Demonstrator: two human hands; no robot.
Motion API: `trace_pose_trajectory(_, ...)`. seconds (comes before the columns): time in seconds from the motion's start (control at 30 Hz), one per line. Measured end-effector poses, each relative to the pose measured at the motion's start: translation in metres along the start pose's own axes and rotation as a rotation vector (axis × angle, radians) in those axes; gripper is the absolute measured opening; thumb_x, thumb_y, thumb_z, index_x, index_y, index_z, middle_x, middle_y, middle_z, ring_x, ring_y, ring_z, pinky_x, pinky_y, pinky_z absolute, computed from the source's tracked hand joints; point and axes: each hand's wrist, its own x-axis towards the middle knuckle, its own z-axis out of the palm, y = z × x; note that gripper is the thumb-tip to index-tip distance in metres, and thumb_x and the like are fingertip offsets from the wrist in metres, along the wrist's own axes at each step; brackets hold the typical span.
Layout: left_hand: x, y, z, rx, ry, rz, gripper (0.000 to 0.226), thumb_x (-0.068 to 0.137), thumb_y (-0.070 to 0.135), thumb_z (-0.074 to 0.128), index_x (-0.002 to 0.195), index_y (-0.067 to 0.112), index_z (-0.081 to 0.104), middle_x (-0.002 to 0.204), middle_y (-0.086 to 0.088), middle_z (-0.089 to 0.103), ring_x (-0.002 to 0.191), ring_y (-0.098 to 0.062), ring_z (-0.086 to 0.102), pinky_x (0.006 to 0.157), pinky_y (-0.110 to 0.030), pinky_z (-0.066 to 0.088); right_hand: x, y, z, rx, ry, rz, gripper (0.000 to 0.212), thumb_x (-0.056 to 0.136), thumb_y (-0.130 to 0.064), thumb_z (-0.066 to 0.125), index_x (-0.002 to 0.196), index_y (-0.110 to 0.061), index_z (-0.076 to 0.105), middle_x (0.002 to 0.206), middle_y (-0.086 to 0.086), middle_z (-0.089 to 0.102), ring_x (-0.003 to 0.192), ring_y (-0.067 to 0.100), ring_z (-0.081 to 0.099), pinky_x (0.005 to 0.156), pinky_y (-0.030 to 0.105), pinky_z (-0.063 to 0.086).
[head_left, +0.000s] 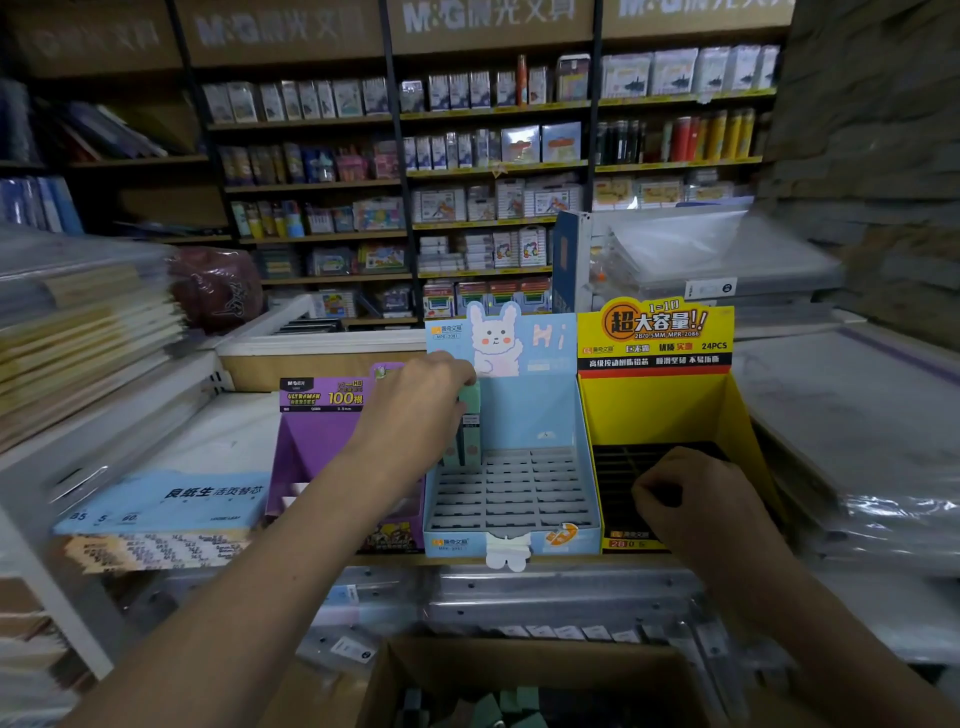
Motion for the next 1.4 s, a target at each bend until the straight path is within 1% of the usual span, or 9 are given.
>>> trace_pose_trajectory(0.13,-0.019,0.006,-0.013,-0.212,0.101,-0.003,0.019,0.090,0.012,0.071,0.108,0.018,0.072,0.101,0.003,0.071,0.086,-0.020,0.069,0.079,-0.042,0.055,-0.006,-0.010,-0.010,0.068,0.062,-0.047,0.010,0.087,-0.011,0.073,0.081,-0.018,0.076,0.079,-0.011,0.067,0.073,0.008,0.062,0.065,0.038,0.057)
trace_pose_trajectory(0.33,-0.073,0.020,-0.025,-0.504,0.098,-0.057,0.006,0.088,0.025,0.074,0.085,0.028,0.070,0.075,0.019,0.067,0.072,-0.001,0.063,0.064,-0.019,0.046,-0.033,-0.037,-0.023,0.227,0.157,-0.232,0.006,0.083,-0.006,0.076,0.083,-0.012,0.078,0.083,-0.006,0.071,0.075,0.009,0.067,0.067,0.023,0.053)
trace_pose_trajectory(0.67,-0.176,0.019,0.057,-0.835,-0.169,-0.310,0.011,0.088,0.030,0.074,0.086,0.038,0.067,0.079,0.017,0.068,0.078,-0.005,0.066,0.068,-0.029,0.053,-0.100,-0.020,0.057,0.276,-0.161,-0.130,0.016,0.090,-0.014,0.070,0.074,-0.018,0.073,0.075,-0.008,0.070,0.074,0.005,0.064,0.062,0.019,0.046)
trace_pose_trajectory(0.77,-0.204,0.015,0.098,-0.797,-0.269,-0.398,0.025,0.087,0.019,0.077,0.080,0.040,0.066,0.078,0.021,0.068,0.082,0.005,0.064,0.070,-0.014,0.046,-0.117,0.000,0.095,0.335,-0.265,-0.004,0.011,0.088,-0.014,0.072,0.080,-0.018,0.078,0.076,-0.012,0.073,0.076,0.000,0.066,0.066,0.012,0.048)
trace_pose_trajectory(0.83,-0.222,0.014,0.123,-0.787,-0.340,-0.445,0.024,0.087,0.018,0.078,0.081,0.038,0.067,0.081,0.022,0.070,0.084,0.012,0.063,0.069,-0.007,0.042,-0.128,0.015,0.118,0.350,-0.362,0.051,0.011,0.088,-0.013,0.073,0.082,-0.019,0.079,0.078,-0.013,0.074,0.078,-0.002,0.067,0.070,0.011,0.050)
trace_pose_trajectory(0.97,-0.251,0.012,0.166,-0.791,-0.500,-0.525,0.013,0.088,0.016,0.077,0.098,0.024,0.073,0.095,0.010,0.076,0.091,-0.004,0.069,0.086,-0.033,0.056,-0.143,0.043,0.155,0.212,-0.501,0.093,0.009,0.086,-0.014,0.074,0.092,-0.019,0.079,0.087,-0.014,0.073,0.083,-0.001,0.067,0.079,0.019,0.054)
trace_pose_trajectory(1.07,-0.263,0.014,0.186,-0.742,-0.633,-0.500,0.036,0.083,0.019,0.080,0.116,0.024,0.068,0.120,0.004,0.070,0.114,-0.016,0.065,0.096,-0.032,0.052,-0.144,0.059,0.163,0.078,-0.590,0.104,0.018,0.085,-0.014,0.073,0.103,-0.015,0.076,0.104,-0.001,0.071,0.098,0.015,0.066,0.086,0.025,0.051)
trace_pose_trajectory(1.27,-0.274,0.021,0.210,-0.573,-0.728,-0.342,0.041,0.076,0.029,0.085,0.098,0.037,0.051,0.159,-0.001,0.035,0.144,-0.025,0.032,0.112,-0.034,0.037,-0.144,0.080,0.158,-0.139,-0.842,0.048,0.047,0.083,-0.020,0.070,0.130,-0.027,0.065,0.140,-0.005,0.051,0.133,0.020,0.039,0.110,0.037,0.035)
trace_pose_trajectory(1.4,-0.279,0.026,0.219,-0.515,-0.737,-0.306,0.037,0.078,0.034,0.083,0.098,0.035,0.051,0.169,-0.005,0.019,0.152,-0.024,0.021,0.116,-0.035,0.034,-0.150,0.085,0.165,-0.195,-0.903,-0.002,0.050,0.083,-0.015,0.068,0.129,-0.030,0.065,0.143,-0.005,0.049,0.134,0.022,0.037,0.110,0.037,0.035)
